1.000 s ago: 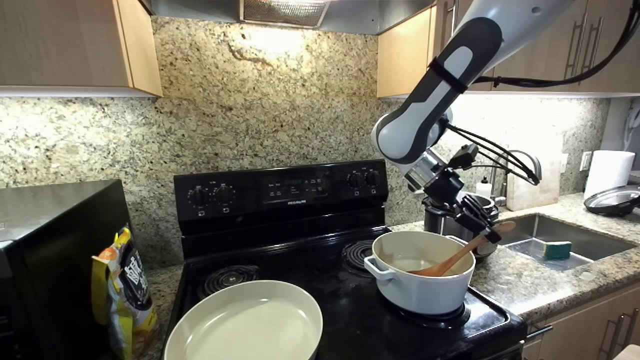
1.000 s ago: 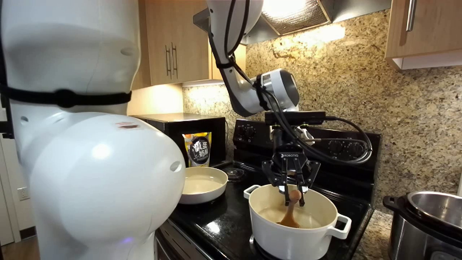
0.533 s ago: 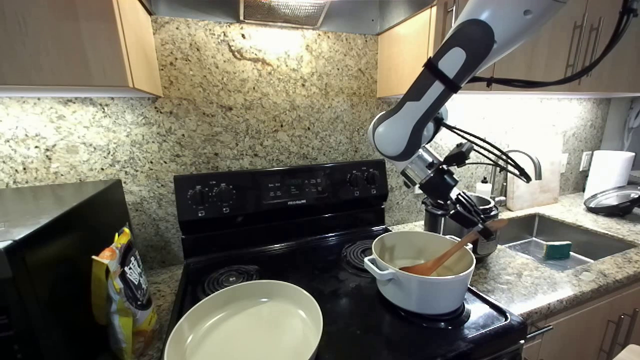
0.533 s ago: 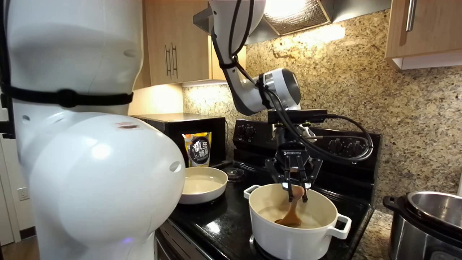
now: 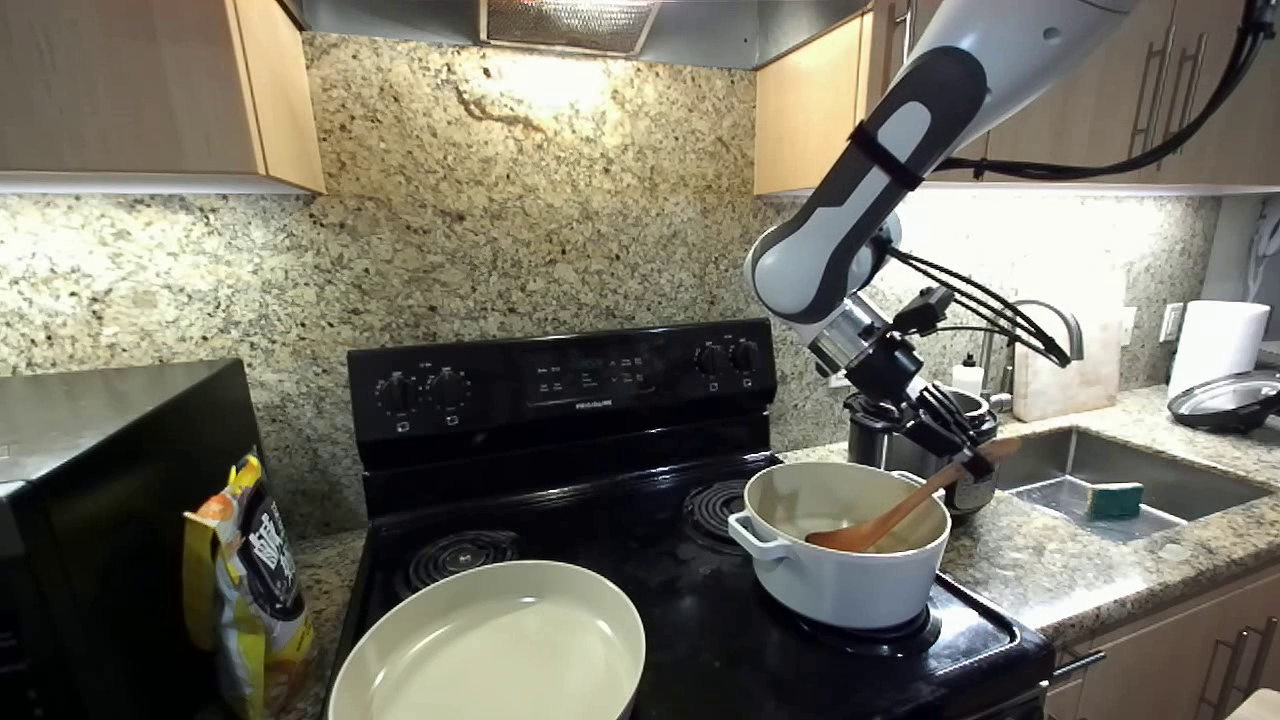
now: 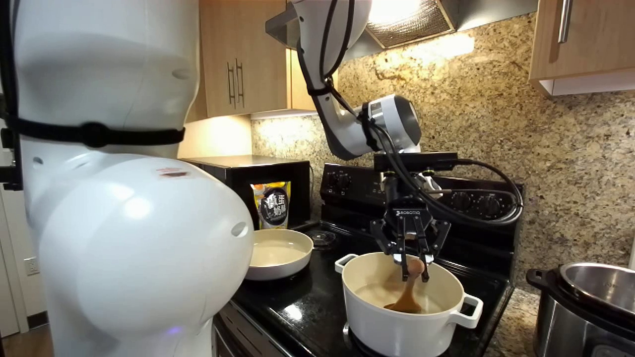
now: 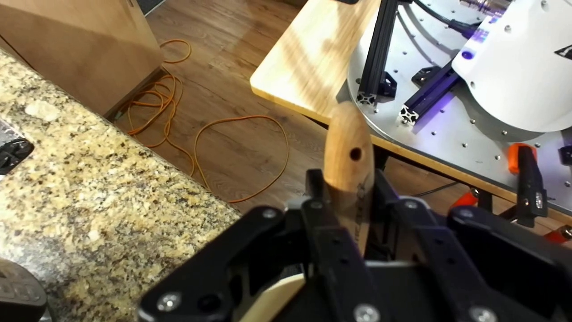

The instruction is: Use the wooden spoon to stir the pot.

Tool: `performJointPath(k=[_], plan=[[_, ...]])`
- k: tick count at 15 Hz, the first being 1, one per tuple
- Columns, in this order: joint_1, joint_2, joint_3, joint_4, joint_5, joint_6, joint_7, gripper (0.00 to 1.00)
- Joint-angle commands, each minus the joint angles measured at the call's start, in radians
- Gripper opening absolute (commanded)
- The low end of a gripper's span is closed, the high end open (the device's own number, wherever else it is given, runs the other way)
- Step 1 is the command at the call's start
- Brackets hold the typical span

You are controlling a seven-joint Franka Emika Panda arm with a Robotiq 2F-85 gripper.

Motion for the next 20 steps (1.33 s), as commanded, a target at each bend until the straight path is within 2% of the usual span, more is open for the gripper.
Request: performJointPath(k=[1,10,15,20], plan=[[-0.004,-0.009,0.009,-0.015,0.01,-0.029,-0.008,0.08],[0.008,0.013,0.031,0.015,0.066,-0.079,0.001,0.08],[0.023,0.012,0.052,0.025,0.133,-0.074,0.005,0.08],[0.025,0.02,0.055,0.029,0.154,-0.057,0.026,0.08]])
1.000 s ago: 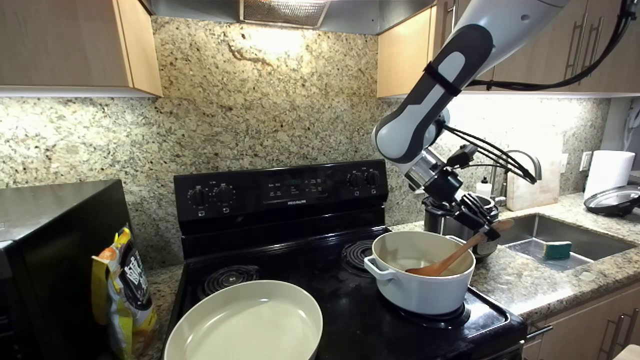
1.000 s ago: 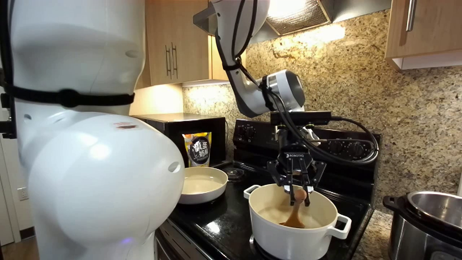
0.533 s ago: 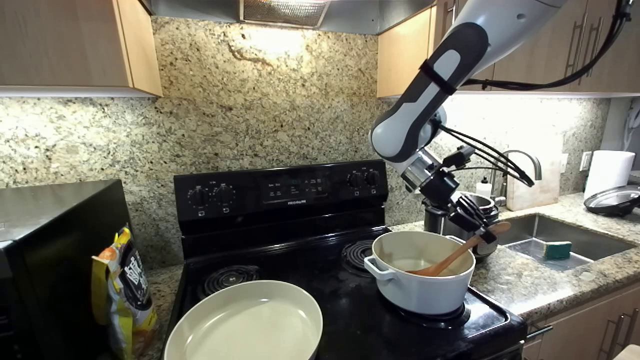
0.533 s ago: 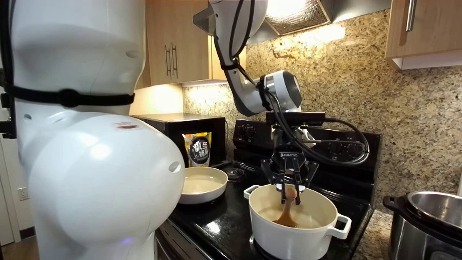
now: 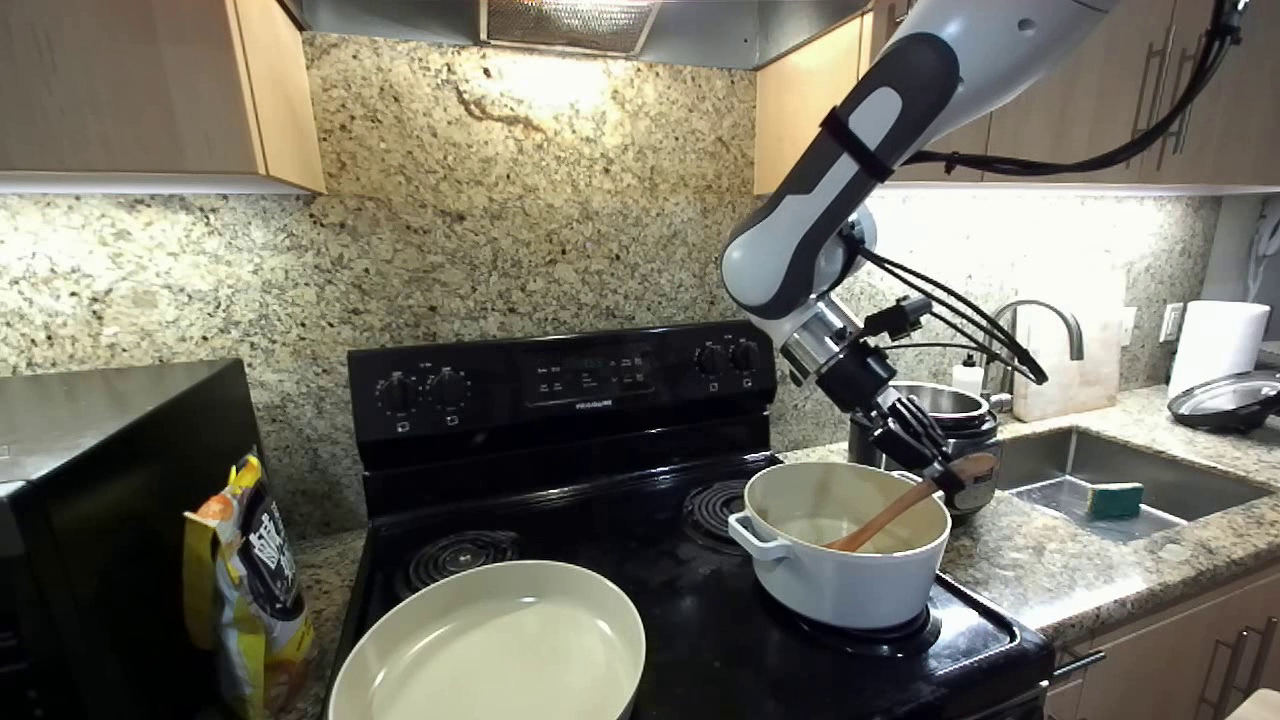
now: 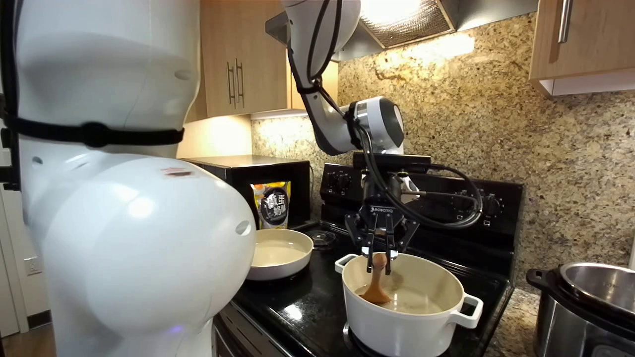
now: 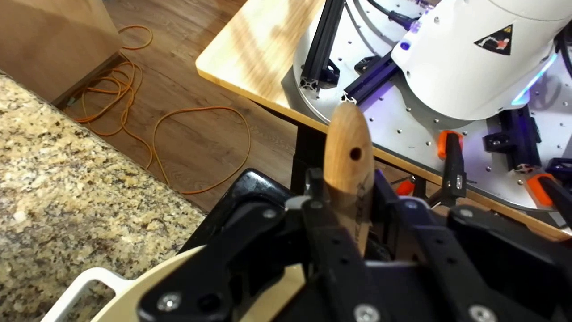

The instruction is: Use the wooden spoon to stir the pot.

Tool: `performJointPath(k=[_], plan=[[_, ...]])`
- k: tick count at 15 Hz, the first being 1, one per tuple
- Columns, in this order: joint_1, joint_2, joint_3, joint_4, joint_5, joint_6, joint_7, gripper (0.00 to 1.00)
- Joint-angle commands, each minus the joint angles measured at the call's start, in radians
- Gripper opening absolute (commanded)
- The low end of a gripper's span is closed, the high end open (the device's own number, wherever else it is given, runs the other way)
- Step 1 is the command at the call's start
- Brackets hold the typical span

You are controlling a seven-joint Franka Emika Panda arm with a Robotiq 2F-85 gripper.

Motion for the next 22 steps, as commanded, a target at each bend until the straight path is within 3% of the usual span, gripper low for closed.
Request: performJointPath(k=[1,7,16,22], plan=[[-0.002,0.016,0.001,0.021,0.02,-0.013,0.027,0.08],[-0.018,0.019,-0.019,0.032,0.001,0.009,0.032,0.08],[-0.029,-0.012,-0.035,-0.044,-0.001,0.033,-0.005,0.08],[-0.026,0.021,-0.033,-0.012,-0.007,0.05,-0.007,0.08]])
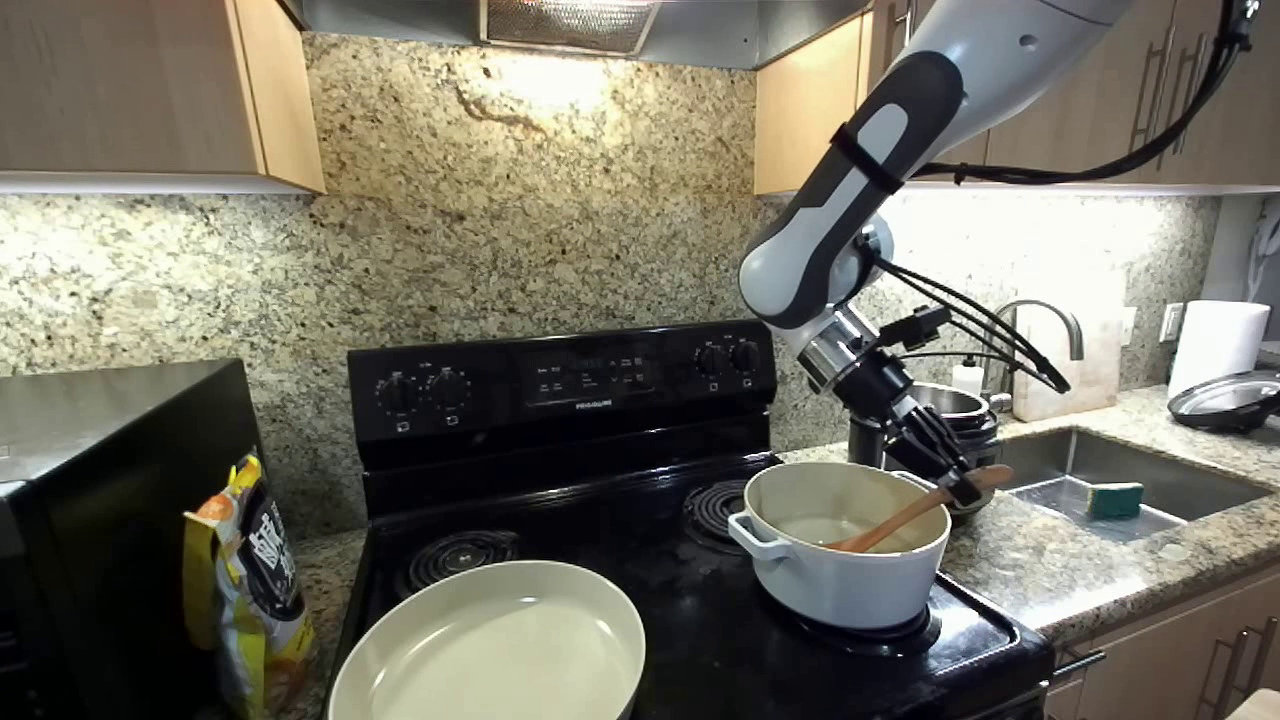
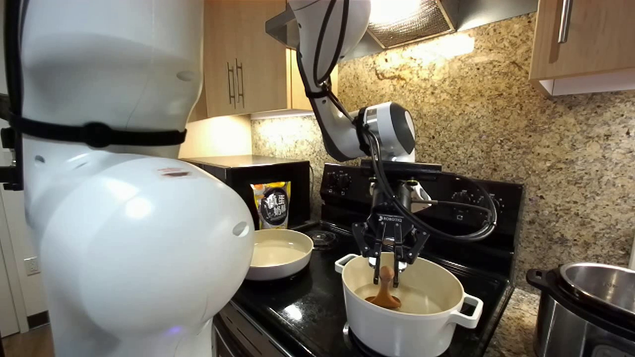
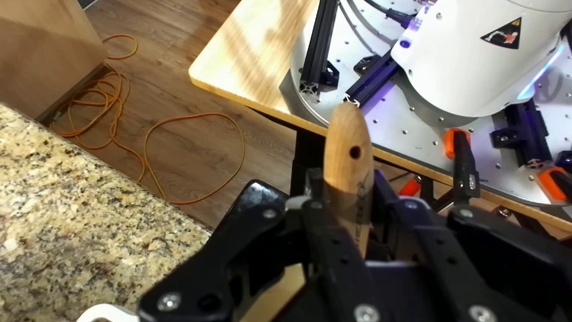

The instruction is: Use the wooden spoon to stir the pot.

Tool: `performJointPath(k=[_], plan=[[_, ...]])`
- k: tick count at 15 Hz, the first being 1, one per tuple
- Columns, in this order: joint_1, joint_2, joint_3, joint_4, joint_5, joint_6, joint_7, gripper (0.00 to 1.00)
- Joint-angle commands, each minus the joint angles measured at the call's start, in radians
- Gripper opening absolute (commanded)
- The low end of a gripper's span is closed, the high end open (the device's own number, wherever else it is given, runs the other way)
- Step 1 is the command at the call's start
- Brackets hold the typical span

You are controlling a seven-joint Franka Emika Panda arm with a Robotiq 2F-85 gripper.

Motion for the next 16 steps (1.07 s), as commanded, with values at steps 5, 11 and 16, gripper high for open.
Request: performJointPath(k=[5,11,16], plan=[[0.0,0.017,0.011,0.032,-0.039,0.037,0.002,0.08],[-0.009,0.03,0.003,0.053,-0.064,0.066,0.016,0.08],[-0.027,0.016,-0.019,0.026,-0.066,0.066,0.02,0.08]])
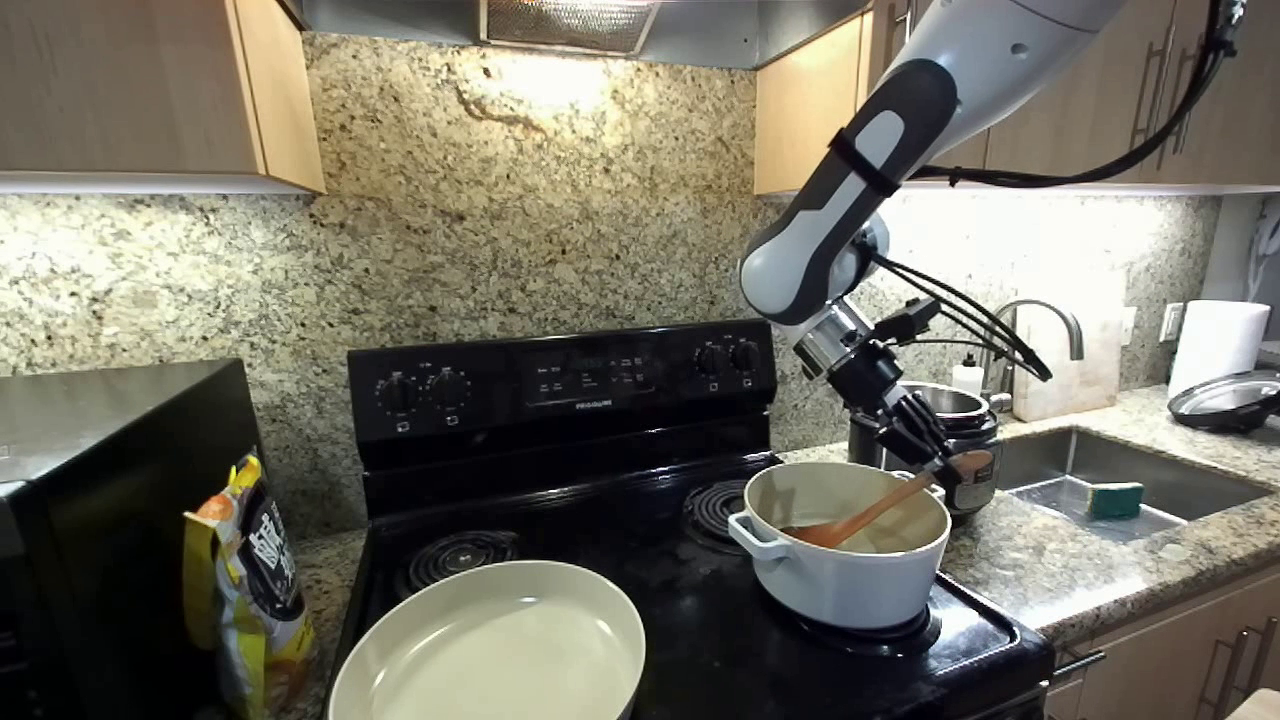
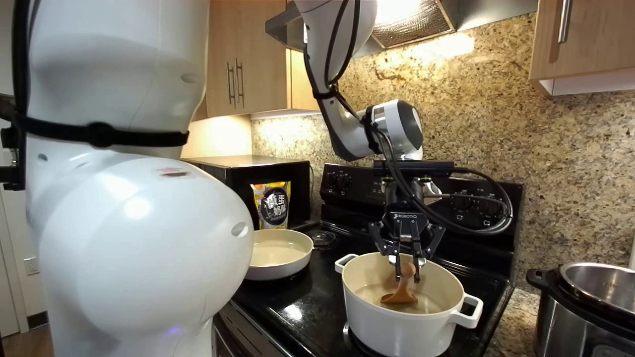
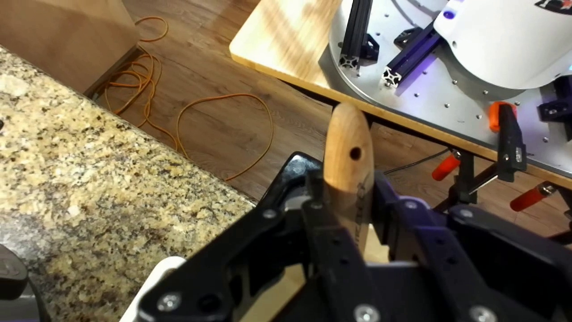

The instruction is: Use the wooden spoon to stir the pot.

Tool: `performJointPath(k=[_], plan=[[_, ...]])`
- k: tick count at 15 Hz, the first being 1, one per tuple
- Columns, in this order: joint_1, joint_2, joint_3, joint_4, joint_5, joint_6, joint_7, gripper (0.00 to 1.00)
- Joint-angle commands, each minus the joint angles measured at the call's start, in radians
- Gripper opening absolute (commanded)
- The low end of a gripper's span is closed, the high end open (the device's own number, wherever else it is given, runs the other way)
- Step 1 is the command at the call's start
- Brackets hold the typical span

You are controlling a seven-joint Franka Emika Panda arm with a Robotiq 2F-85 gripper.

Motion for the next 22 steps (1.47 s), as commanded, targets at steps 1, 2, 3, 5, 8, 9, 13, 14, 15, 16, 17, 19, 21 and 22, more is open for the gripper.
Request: performJointPath(k=[1,2,3,5,8,9,13,14,15,16,17,19,21,22], plan=[[-0.023,-0.014,-0.006,-0.03,-0.005,0.011,0.018,0.08],[-0.026,-0.021,-0.009,-0.042,0.0,0.018,0.015,0.08],[-0.029,-0.022,-0.009,-0.048,0.004,0.019,0.013,0.08],[-0.026,-0.029,-0.005,-0.065,0.012,0.018,0.009,0.08],[-0.01,-0.034,0.011,-0.079,0.009,0.009,0.016,0.08],[-0.005,-0.034,0.017,-0.08,0.009,0.006,0.017,0.08],[0.013,-0.013,0.044,-0.046,0.026,-0.037,0.021,0.08],[0.015,-0.008,0.048,-0.034,0.035,-0.05,0.024,0.08],[0.017,-0.005,0.049,-0.023,0.045,-0.061,0.028,0.08],[0.018,-0.004,0.051,-0.014,0.059,-0.072,0.027,0.08],[0.019,-0.004,0.052,-0.007,0.068,-0.079,0.03,0.08],[0.017,-0.009,0.053,0.002,0.084,-0.078,0.029,0.08],[0.019,-0.006,0.054,0.009,0.08,-0.074,0.028,0.08],[0.017,0.002,0.052,0.017,0.075,-0.072,0.029,0.08]])
